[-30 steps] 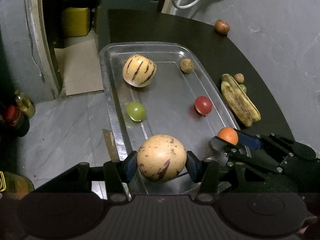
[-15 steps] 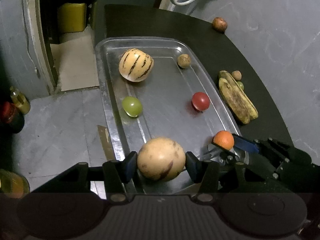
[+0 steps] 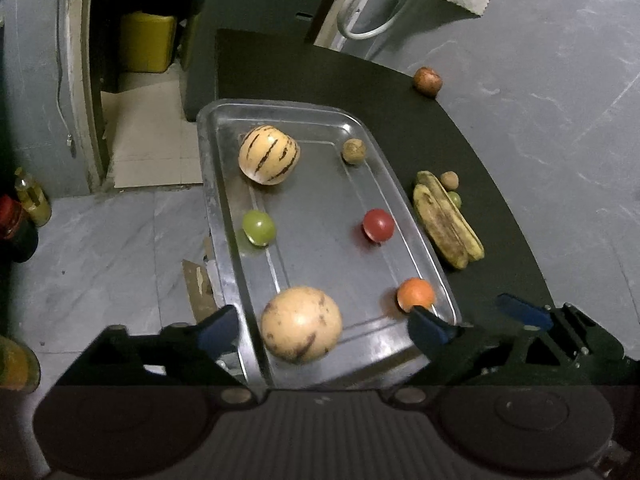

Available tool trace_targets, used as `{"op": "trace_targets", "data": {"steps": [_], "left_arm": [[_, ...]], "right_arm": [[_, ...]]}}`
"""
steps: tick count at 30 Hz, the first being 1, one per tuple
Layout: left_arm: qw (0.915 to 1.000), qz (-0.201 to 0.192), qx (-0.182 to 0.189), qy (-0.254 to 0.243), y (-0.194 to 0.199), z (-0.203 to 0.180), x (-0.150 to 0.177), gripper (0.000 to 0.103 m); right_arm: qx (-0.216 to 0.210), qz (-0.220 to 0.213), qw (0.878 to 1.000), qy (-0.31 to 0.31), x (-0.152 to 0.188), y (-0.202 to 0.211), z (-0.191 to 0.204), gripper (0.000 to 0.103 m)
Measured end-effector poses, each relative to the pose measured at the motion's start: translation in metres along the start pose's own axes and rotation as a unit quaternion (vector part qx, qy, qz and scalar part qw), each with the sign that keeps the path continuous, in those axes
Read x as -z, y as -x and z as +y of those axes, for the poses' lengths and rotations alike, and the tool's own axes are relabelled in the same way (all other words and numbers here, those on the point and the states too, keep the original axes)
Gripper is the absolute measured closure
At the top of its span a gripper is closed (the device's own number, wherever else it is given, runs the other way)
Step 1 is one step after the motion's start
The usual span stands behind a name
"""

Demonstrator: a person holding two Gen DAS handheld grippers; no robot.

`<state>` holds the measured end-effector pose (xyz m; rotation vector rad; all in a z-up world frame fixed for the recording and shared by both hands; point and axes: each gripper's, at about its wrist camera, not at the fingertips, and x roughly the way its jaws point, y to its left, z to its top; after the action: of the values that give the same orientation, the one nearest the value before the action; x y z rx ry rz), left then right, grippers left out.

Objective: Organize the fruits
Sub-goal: 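Lower the pale yellow fruit into the tray with the left tool while the right tool releases the orange, then lift both tools out of the tray toward the bananas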

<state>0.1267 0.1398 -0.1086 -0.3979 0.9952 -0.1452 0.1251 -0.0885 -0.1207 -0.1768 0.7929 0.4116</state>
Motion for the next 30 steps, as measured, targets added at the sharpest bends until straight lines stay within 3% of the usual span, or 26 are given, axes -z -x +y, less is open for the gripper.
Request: {"op": "trace_targets", "data": {"steps": [9,21,27,30], "left_arm": [[0.9991,0.01,-0.039,0.012,0.037,-0.012,0.032,0.001],[0.9904,0.043,-0.131,0.003,0.058,-0.067,0.087,0.001],[0.9872,0.051,-0.15,-0.015,0.064,-0.093,0.101,0.001],[0.9856,0.058,-0.154,-0.039,0.064,-0.108,0.102,0.001]], "right_arm": [[0.013,0.003,1.0,-0.021,0.025,0.055,-0.026,0.001],[0.019,0.035,0.998,-0.054,0.066,0.106,-0.068,0.001],[0.05,0.034,0.993,-0.099,0.085,0.138,-0.096,0.001],[0.099,0.02,0.991,-0.091,0.087,0.152,-0.104,0.001]]}}
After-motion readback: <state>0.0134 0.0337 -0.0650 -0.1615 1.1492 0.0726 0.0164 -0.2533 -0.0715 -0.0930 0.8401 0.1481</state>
